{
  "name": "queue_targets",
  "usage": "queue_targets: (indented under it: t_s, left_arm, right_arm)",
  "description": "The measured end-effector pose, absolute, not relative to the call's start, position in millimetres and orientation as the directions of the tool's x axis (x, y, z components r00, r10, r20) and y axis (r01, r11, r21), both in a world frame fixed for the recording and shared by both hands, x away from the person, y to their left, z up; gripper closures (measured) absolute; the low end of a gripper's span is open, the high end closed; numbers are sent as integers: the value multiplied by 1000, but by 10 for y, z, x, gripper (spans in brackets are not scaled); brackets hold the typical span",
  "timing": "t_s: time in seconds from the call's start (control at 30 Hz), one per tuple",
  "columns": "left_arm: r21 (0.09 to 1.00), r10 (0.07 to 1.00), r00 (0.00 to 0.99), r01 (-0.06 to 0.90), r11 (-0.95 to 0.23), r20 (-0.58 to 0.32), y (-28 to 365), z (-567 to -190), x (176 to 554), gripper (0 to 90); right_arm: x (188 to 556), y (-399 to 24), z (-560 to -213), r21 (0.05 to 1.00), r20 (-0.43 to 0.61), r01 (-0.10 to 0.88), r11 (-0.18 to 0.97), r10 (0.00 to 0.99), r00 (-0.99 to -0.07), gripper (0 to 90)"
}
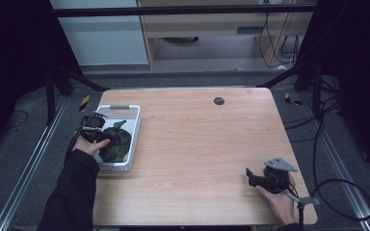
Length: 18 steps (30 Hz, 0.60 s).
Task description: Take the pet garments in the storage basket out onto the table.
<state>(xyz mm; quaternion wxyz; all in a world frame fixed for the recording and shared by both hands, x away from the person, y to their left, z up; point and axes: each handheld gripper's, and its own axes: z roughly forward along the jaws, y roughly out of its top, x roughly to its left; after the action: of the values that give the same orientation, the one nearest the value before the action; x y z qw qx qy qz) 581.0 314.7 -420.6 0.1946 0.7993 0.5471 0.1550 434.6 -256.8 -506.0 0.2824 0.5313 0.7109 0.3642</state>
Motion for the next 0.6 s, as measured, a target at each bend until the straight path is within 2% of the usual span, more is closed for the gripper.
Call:
queue_targets:
  t_s: [0.37,0.6]
  left_arm:
    - [459,934,356,826,-326,22,3147,-4216,5817,616]
    - [460,934,356,827,-322,13,3149,-4191,5803,680]
  right_arm:
    - [4345,-2566,-5061,817,-13,551,170,961,-277,95]
    - [4346,-2566,-5062,816,-12,552,170,961,-278,95]
